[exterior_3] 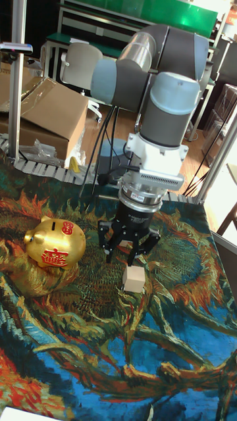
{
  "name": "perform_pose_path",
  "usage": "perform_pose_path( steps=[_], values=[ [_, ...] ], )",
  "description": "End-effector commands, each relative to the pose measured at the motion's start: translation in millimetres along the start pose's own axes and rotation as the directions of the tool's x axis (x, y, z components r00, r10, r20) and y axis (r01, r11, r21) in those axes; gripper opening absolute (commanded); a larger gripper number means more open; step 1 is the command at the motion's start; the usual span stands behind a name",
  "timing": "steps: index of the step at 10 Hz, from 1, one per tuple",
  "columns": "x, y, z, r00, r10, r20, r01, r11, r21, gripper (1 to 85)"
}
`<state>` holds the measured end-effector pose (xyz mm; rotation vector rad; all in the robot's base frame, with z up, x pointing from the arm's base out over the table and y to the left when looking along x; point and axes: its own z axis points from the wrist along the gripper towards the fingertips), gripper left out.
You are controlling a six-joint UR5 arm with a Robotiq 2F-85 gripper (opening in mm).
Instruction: Drop coins into a piggy bank
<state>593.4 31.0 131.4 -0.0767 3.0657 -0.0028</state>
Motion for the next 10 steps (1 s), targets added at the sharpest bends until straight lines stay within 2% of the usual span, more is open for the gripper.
perform_pose_path(
  steps=[1, 3, 4, 5, 6, 8, 10],
  values=[
    [-6.8, 2.1, 10.6, 1.0, 0.009, 0.007, -0.009, 1.0, -0.005, 47.7],
    [10.6, -8.6, -15.0, 1.0, 0.004, -0.021, -0.004, 1.0, 0.003, 47.0],
    [11.4, -8.2, -15.1, 1.0, -0.007, -0.024, 0.007, 1.0, 0.001, 46.7],
    [11.0, -0.6, -15.2, 1.0, -0.002, -0.022, 0.001, 1.0, -0.028, 47.0],
    [10.1, 1.3, -15.2, 1.0, 0.011, -0.019, -0.011, 0.999, -0.035, 47.0],
    [8.4, 4.0, -15.3, 1.0, 0.022, -0.013, -0.023, 0.999, -0.046, 46.7],
    [4.0, 1.8, -13.6, 1.0, 0.025, 0.001, -0.025, 0.999, -0.035, 46.7]
  ],
)
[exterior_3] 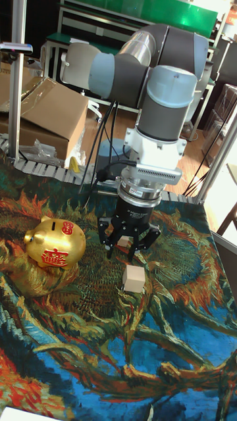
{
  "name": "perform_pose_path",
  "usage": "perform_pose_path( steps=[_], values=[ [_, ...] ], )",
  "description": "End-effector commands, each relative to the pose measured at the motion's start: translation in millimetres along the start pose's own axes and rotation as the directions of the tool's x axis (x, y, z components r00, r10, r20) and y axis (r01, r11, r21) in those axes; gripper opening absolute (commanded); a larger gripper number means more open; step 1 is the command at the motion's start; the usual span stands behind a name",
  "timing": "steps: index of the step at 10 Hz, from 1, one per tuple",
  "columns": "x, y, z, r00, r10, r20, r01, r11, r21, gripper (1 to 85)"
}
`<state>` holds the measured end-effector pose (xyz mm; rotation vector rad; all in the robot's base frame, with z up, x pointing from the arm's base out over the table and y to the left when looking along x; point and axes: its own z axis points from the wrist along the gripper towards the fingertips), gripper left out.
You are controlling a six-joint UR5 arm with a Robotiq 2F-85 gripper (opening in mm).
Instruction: Drop coins into a piggy bank
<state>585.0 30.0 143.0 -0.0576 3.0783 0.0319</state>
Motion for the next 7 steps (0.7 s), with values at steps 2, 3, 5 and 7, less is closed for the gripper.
perform_pose_path(
  steps=[2, 3, 5, 7],
  values=[
    [-13.9, 10.5, 18.9, 1.0, 0.021, 0.008, -0.021, 1.0, -0.017, 46.7],
    [-18.9, 14.2, 30.1, 1.0, 0.022, 0.01, -0.022, 1.0, -0.013, 46.7],
    [-24.1, 30.2, 49.3, 0.999, 0.038, 0.016, -0.038, 0.999, -0.02, 45.7],
    [-19.2, 29.4, 50.3, 1.0, 0.025, -0.001, -0.025, 1.0, -0.01, 45.0]
  ],
)
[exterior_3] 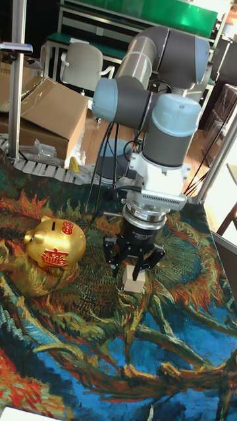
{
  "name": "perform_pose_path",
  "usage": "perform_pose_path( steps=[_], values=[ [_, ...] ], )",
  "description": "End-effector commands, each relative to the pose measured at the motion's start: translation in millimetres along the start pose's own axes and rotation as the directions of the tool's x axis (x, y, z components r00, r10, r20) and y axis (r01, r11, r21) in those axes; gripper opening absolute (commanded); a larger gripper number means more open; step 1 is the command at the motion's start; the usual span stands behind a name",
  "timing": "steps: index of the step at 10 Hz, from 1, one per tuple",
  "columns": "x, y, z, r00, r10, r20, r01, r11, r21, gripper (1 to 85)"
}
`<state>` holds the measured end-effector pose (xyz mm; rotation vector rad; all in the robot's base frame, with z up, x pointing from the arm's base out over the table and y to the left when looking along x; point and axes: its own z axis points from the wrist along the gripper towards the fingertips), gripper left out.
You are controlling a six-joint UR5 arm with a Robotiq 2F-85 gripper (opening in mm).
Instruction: Drop coins into a piggy bank
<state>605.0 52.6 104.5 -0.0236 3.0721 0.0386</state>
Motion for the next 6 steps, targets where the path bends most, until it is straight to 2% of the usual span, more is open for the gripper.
perform_pose_path(
  steps=[1, 2, 4, 5, 6],
  values=[
    [3.4, 8.7, 10.1, 1.0, -0.009, -0.023, 0.009, 1.0, -0.008, 45.0],
    [3.8, 7.5, 10.1, 1.0, -0.019, -0.025, 0.018, 1.0, -0.004, 45.0],
    [-0.5, 11.5, 12.5, 1.0, -0.005, -0.014, 0.005, 1.0, -0.019, 45.0],
    [-13.1, 12.9, 30.3, 1.0, 0.009, -0.003, -0.009, 1.0, -0.024, 45.0],
    [-19.4, 14.3, 41.0, 1.0, 0.029, 0.003, -0.029, 0.999, -0.029, 45.0]
  ],
)
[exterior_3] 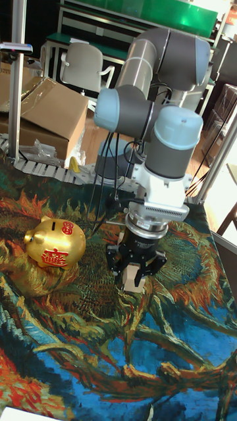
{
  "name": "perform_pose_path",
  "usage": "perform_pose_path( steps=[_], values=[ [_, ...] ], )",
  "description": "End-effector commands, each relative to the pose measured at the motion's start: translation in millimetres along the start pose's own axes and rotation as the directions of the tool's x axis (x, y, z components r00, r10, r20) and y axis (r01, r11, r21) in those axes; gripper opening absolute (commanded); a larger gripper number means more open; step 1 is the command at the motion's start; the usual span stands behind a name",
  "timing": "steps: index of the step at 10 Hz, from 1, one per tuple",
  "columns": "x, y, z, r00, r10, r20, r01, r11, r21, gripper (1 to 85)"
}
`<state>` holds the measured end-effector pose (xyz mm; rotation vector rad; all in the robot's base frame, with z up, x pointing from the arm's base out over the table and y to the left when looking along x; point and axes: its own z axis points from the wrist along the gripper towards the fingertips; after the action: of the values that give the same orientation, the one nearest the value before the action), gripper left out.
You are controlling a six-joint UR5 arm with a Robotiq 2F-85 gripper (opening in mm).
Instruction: Drop coins into a piggy bank
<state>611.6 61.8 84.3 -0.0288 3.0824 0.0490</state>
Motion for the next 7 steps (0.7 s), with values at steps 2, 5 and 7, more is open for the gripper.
perform_pose_path(
  steps=[2, 5, 7],
  values=[
    [-13.5, 0.4, 18.7, 0.998, 0.057, 0.016, -0.057, 0.998, -0.011, 42.0],
    [-13.8, -3.6, 18.7, 0.998, 0.061, 0.018, -0.061, 0.998, 0.004, 42.3],
    [-10.8, 0.6, 29.0, 0.995, 0.101, -0.005, -0.101, 0.995, 0.009, 42.3]
  ],
)
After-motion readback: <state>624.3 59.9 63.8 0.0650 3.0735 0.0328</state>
